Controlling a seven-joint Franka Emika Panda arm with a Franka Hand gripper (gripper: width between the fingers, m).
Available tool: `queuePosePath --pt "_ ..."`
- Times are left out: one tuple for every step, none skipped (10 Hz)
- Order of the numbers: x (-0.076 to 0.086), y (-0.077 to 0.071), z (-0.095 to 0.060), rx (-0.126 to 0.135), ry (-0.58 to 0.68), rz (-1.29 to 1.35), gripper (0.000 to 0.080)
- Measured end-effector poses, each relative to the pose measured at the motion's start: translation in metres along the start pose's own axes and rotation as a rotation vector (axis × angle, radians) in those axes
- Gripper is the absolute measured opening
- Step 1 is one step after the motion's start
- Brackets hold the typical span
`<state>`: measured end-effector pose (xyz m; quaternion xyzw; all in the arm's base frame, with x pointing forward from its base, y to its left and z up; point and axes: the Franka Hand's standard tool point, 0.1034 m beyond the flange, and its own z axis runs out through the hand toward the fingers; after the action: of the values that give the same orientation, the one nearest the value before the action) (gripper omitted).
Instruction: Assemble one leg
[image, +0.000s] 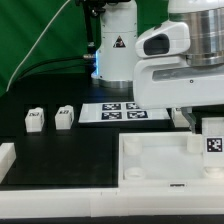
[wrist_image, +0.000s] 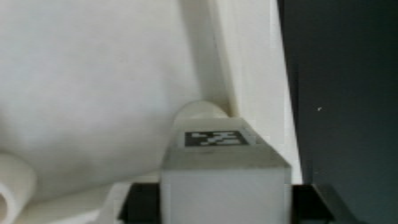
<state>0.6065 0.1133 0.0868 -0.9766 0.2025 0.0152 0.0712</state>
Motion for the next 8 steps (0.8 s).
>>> queuePosePath --pt "-0.001 -0.001 0.001 0.004 0.0 0.135 0.0294" --pt "-0.002 -0.003 0.001 0.005 -0.002 0.267 0.0294" --pt "-0.004 -0.005 0.002 0.003 -0.002 0.344 0.0294" --pt "-0.006 -0.007 0.002 0.004 -0.005 0.489 0.0294" --pt "-0.007 -0.009 0.003 0.005 -0.007 0.584 0.0294" --pt "-0.007 -0.011 0.004 0.016 -0.009 0.732 0.0294" --pt "-0.007 -0.011 0.004 0.022 -0.012 0.829 0.0294" --pt "-0.007 -0.012 0.004 0.027 -0.019 0.904 0.0294"
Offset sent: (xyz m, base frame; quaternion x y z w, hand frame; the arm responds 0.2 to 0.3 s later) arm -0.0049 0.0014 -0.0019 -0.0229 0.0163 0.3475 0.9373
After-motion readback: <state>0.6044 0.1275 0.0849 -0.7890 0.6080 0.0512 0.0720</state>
